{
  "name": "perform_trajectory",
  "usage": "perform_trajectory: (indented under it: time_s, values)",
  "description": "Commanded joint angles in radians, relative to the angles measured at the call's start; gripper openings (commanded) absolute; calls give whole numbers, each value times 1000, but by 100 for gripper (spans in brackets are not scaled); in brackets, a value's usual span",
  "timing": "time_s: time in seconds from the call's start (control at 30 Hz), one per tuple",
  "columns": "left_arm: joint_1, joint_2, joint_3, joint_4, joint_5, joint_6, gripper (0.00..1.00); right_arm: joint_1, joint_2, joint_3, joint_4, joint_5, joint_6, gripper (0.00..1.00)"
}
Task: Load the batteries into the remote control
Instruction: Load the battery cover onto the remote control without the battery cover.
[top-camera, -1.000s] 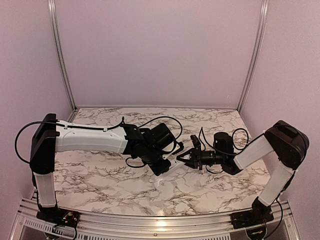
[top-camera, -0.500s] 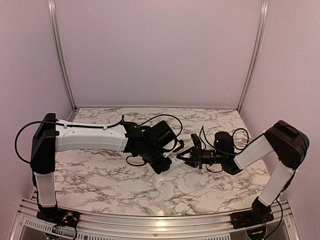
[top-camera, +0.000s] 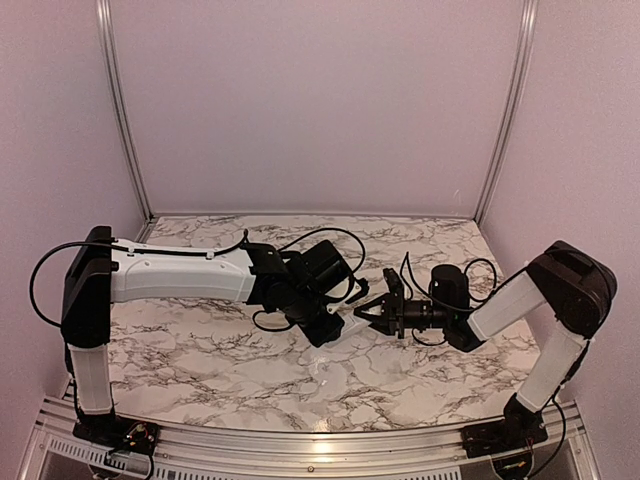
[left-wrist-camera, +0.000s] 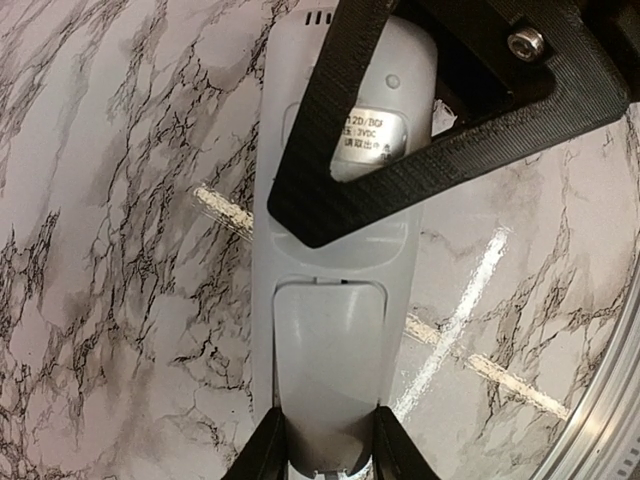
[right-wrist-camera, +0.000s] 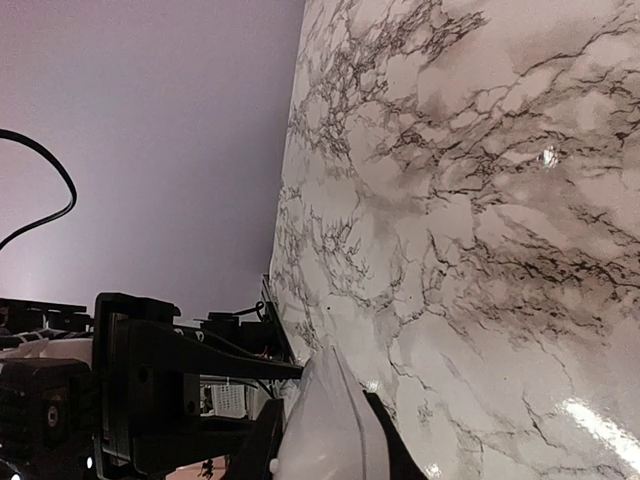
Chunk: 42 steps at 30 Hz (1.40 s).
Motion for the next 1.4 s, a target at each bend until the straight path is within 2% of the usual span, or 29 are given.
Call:
perform_trajectory:
  time_s: [0.0,0.43,0.77,1.37]
  values:
    - [6,13,-6,14,-20,15,28,13,2,14,127,-56,39,0]
    - [6,-3,-24,11,-67,37,40,8,3,14,152,-64,66,0]
    - [6,-16,-36,11,-84,35,58,0,-3,10,144,-66,63,0]
    - [8,-54,-40,11,-135,43,61,-4,-12,10,90,-64,34,0]
